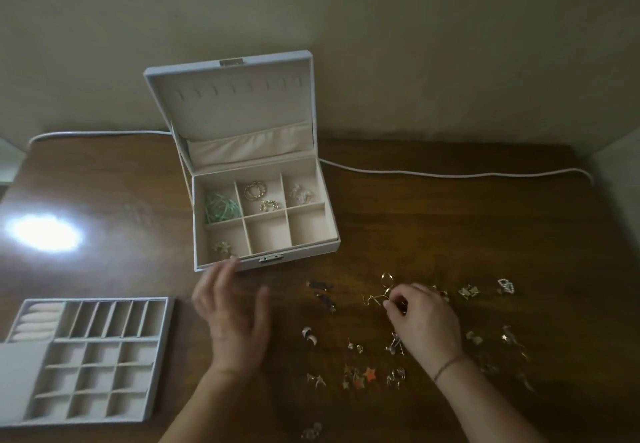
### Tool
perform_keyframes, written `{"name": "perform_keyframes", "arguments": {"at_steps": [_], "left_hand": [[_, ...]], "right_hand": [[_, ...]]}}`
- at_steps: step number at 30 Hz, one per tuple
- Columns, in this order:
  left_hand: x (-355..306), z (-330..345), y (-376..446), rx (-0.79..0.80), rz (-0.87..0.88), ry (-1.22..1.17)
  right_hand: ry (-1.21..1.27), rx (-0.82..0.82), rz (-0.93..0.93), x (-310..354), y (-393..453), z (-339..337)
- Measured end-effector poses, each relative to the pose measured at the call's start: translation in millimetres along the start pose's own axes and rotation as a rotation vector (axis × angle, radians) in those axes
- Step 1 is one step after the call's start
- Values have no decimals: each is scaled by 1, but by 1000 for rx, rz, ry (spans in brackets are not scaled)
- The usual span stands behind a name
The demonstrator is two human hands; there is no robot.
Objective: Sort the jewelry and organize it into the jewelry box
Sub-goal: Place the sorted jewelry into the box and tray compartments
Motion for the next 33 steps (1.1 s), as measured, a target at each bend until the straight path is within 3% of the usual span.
{"name": "perform_keyframes", "arguments": {"at_steps": [3, 12, 18, 27, 33], "left_hand": [[23, -17, 15, -81, -182, -73], [59, -18, 21, 65, -238, -144], [62, -19, 21, 48, -319, -155], [64, -19, 23, 39, -293, -151], [65, -19, 25, 29, -255, -159]], "right_hand": [[73, 20, 15, -3, 1, 1], [448, 31, 123, 9, 13, -9], [600, 64, 228, 15, 24, 2], [465, -30, 200, 25, 19, 4], [277, 19, 142, 41, 13, 14]]}}
Point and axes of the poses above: each hand's wrist, its own y-axis towards the middle knuckle, its own z-axis out of the palm, x = y × z, the point moved 3 cm from there along y, towards the middle knuckle, and after that the axes turned 7 degrees about x, right-handed, at the moved point
